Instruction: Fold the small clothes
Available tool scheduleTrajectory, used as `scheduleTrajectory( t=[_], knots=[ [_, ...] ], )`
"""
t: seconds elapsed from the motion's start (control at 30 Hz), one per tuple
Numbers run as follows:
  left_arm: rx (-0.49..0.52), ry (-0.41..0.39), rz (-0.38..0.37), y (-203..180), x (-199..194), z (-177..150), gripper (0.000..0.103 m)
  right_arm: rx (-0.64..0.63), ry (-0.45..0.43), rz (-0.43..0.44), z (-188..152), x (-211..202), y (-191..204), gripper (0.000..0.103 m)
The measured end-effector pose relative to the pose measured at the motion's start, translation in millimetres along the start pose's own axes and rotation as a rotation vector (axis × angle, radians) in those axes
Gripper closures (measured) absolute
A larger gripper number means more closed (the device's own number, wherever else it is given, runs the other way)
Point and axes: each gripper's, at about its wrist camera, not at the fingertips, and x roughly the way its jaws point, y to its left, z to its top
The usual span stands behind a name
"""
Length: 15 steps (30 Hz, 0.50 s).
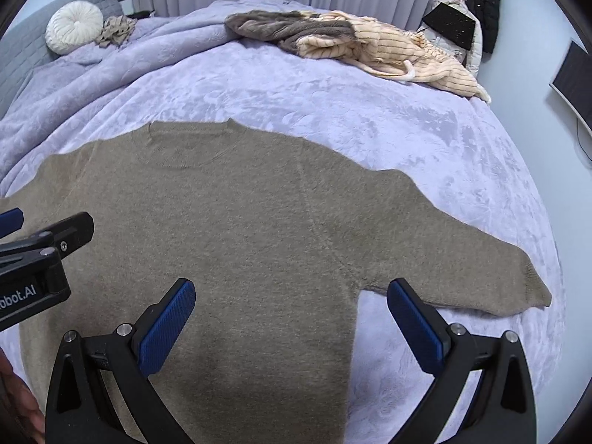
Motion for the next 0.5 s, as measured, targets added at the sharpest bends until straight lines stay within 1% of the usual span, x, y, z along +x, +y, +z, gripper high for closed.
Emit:
scheduleTrajectory(
  t=[0.07, 0.2, 0.27, 0.37, 0.5],
  knots=[
    [0.021, 0.011, -0.005, -8.0, -0.1, 0.1, 0.0, 0.005, -0.016, 0.002, 0.2, -2.1, -5.8, 0.0],
    [0.025, 0.01, -0.001, -25.0, -1.5, 5.0, 0.0, 0.026, -0.018, -0.04, 1.0, -2.6, -22.6, 0.0],
    [0.04, 0.025, -0.025, -35.0, 0.4, 8.2, 0.0, 0.065, -0.01, -0.024, 0.7, -0.5, -36.6, 0.0],
    [0.08, 0.023, -0.018, -58.6, 1.1, 11.7, 0.0, 0.115, -0.013, -0.048, -0.6, 3.4, -62.7, 0.0],
    [0.148, 0.027, -0.017, -99.2, 4.7, 13.9, 0.0, 0.179, -0.007, -0.084, -4.3, 9.1, -101.4, 0.0]
  ],
)
